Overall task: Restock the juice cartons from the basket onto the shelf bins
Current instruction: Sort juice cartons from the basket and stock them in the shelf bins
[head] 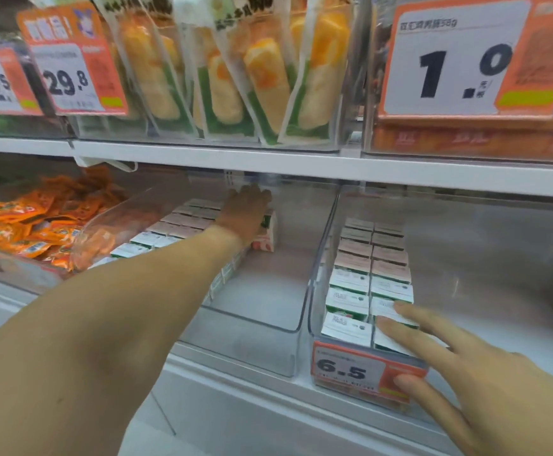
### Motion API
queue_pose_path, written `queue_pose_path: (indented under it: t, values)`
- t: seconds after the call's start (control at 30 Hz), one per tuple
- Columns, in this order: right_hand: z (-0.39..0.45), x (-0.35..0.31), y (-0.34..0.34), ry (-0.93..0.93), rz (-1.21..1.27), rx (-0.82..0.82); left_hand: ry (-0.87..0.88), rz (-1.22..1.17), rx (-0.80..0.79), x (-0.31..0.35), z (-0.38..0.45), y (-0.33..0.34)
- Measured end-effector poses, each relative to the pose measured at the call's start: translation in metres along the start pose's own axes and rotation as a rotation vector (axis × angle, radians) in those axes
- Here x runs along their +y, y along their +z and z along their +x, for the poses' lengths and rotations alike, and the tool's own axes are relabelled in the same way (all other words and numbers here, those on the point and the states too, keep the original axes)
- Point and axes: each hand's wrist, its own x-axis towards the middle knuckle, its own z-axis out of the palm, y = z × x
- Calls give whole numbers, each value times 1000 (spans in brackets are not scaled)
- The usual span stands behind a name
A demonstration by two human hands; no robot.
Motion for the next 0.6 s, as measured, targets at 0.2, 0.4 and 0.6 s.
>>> queue_pose_path:
  t: [0.2, 0.4, 0.6]
  values:
    - [-9, -4, -11, -21, -52, -85, -23, -125, 60, 5, -33, -32]
    - [-17, 2, -8, -121, -44, 70, -20, -631, 408, 36, -147, -76]
    - [-51, -2, 6, -332, -98, 665, 335, -718, -210, 108, -261, -65]
